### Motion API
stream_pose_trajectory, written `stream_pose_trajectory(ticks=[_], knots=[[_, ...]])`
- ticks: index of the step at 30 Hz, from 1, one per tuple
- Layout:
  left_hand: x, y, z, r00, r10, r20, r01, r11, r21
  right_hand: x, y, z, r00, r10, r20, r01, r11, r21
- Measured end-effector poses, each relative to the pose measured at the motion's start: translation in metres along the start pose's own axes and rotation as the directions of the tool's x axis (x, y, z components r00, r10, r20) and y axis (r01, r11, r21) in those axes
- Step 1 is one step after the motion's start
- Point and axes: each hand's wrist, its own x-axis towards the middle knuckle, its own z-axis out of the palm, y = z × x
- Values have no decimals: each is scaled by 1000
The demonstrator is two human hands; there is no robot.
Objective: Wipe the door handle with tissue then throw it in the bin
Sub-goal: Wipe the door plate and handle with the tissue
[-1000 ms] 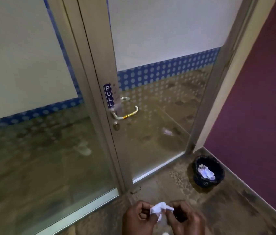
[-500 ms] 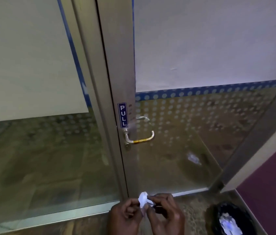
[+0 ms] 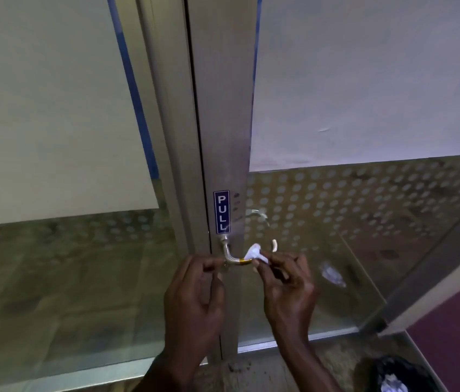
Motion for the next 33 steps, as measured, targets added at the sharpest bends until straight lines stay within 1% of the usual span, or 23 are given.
stream_pose_trajectory(ticks=[1, 2, 3, 4, 5, 7, 9, 11, 14, 17, 20, 23, 27, 30, 33], knots=[[15, -1, -1, 988, 149, -33, -145, 985, 97, 16, -2, 4, 1000, -29, 4, 29, 1000, 5], [26, -3, -4, 958, 280, -66, -264, 947, 183, 27, -7, 10, 997, -73, 7, 73, 997, -8], [58, -26, -8, 916, 394, -77, -374, 907, 193, 42, -12, 39, 992, -114, -55, 111, 991, -69], [92, -46, -11, 885, 462, -64, -441, 873, 208, 56, -16, 68, 978, -166, -125, 150, 981, -122], [100, -48, -12, 876, 481, -42, -455, 851, 264, 65, -21, 74, 967, -221, -127, 202, 968, -147], [111, -42, -7, 866, 500, 7, -469, 807, 360, 79, -20, 80, 945, -316, -90, 293, 934, -203], [110, -45, -7, 849, 528, 18, -491, 776, 395, 85, -18, 89, 919, -389, -65, 359, 893, -271], [125, -62, -10, 850, 526, 35, -492, 769, 407, 85, -12, 106, 897, -435, -75, 381, 849, -366], [135, -77, -6, 855, 515, 62, -494, 773, 398, 83, 2, 116, 870, -476, -125, 385, 816, -432], [142, -90, 0, 829, 553, 86, -539, 747, 390, 70, 14, 121, 883, -447, -143, 344, 823, -451], [147, -96, 6, 816, 568, 105, -550, 709, 440, 56, 20, 121, 926, -350, -145, 268, 875, -403], [147, -100, 13, 808, 580, 102, -548, 677, 491, 60, 10, 118, 936, -297, -187, 218, 909, -356], [149, -103, 18, 812, 577, 87, -516, 639, 570, 84, -15, 114, 917, -337, -215, 275, 923, -270], [148, -105, 23, 821, 566, 76, -489, 627, 606, 88, -16, 111, 914, -368, -170, 314, 908, -279], [147, -105, 25, 829, 555, 68, -470, 626, 622, 75, -1, 106, 939, -331, -98, 285, 904, -320]])
